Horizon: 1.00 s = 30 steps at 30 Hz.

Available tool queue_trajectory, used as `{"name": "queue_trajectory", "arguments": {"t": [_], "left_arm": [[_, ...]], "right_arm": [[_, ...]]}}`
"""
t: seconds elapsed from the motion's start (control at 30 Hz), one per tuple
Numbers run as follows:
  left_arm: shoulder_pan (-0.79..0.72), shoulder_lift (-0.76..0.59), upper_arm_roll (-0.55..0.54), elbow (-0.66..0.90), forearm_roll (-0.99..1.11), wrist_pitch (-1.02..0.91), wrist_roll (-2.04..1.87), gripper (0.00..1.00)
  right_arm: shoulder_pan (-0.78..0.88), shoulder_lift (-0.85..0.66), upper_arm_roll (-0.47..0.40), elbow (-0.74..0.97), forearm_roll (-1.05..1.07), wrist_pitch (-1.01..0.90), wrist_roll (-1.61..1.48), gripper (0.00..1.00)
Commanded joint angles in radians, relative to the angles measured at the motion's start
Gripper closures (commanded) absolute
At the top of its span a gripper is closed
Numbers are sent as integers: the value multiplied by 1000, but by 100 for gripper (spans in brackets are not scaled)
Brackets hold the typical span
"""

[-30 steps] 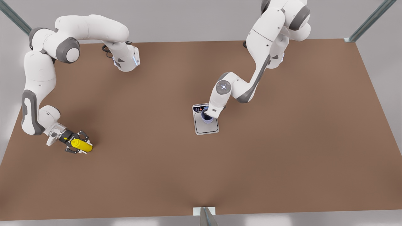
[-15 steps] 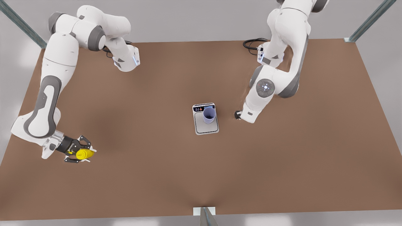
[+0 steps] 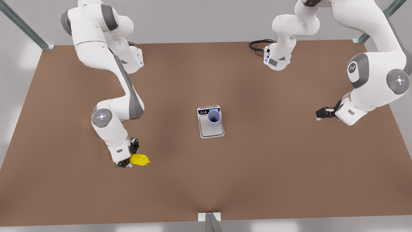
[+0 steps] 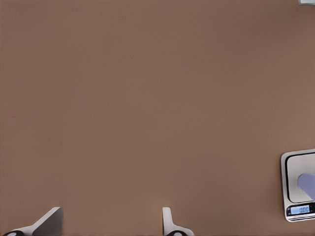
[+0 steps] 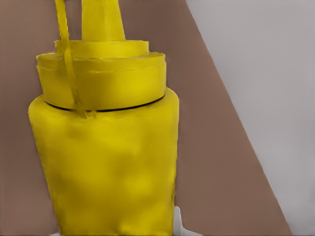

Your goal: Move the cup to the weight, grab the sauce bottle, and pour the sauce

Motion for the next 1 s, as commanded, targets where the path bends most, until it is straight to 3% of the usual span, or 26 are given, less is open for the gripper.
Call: {"name": "queue_trajectory", "arguments": {"t": [0.0,0.1,0.27,0.47,0.7,0.97], "left_arm": [[2,0,1,8,4,0,1,0],[0,12,-1,18,-2,5,-9,0],[0,6,-2,58,1,0,-2,0],[2,11,-1,64,-2,0,1,0],[2,1,-1,65,-2,-1,1,0],[3,31,-1,116,9,11,3,0]], "right_arm": [[-28,0,64,-8,-79,0,24,46],[15,46,208,-6,-285,11,55,45],[72,36,262,-31,-391,-4,46,45],[225,45,262,-3,-665,-101,55,45],[289,83,260,-5,-863,-179,54,45],[329,140,257,-11,-948,-207,57,45]]}}
